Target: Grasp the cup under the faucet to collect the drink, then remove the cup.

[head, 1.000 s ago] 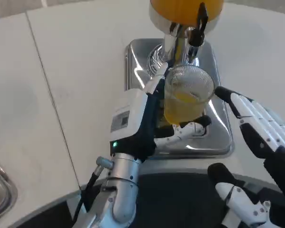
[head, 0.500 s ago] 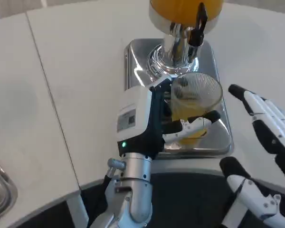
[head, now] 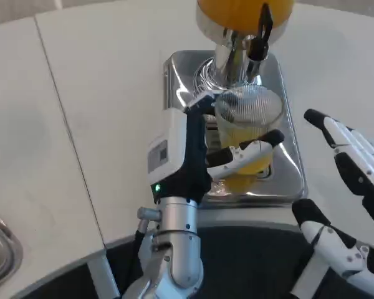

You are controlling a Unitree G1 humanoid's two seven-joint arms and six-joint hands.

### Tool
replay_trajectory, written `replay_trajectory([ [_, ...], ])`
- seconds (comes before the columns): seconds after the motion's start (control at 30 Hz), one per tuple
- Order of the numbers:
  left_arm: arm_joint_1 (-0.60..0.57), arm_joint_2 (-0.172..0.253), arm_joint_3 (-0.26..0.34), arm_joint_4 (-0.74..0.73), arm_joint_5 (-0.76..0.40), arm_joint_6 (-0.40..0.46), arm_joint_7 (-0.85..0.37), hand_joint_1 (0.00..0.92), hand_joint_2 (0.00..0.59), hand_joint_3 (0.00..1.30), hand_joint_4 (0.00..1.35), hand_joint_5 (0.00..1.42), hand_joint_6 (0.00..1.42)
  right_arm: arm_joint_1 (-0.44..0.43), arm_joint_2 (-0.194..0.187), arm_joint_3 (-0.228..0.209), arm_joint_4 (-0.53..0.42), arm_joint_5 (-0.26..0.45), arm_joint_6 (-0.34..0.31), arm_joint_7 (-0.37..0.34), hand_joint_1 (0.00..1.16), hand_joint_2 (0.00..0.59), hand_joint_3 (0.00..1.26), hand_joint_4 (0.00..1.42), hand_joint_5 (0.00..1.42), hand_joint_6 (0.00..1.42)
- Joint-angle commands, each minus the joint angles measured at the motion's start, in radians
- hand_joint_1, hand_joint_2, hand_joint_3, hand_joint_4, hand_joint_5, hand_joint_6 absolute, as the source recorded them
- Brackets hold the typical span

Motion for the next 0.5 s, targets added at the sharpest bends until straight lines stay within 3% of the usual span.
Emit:
replay_trajectory([
  [0.03, 0.018, -0.001, 0.005, -0.053, -0.002, -0.015, 0.002, 0.599, 0.015, 1.13, 1.24, 1.42, 1.42, 0.000, -0.001, 0.004, -0.013, -0.007, 0.009, 0.009, 0.22, 0.491, 0.00, 0.00, 0.00, 0.00],
  [0.5, 0.102, 0.129, 0.029, -0.180, 0.030, -0.011, -0.020, 0.677, 0.000, 1.11, 1.20, 1.42, 1.42, 0.000, -0.010, 0.030, -0.013, -0.003, 0.019, 0.005, 0.23, 0.491, 0.00, 0.00, 0.00, 0.00],
])
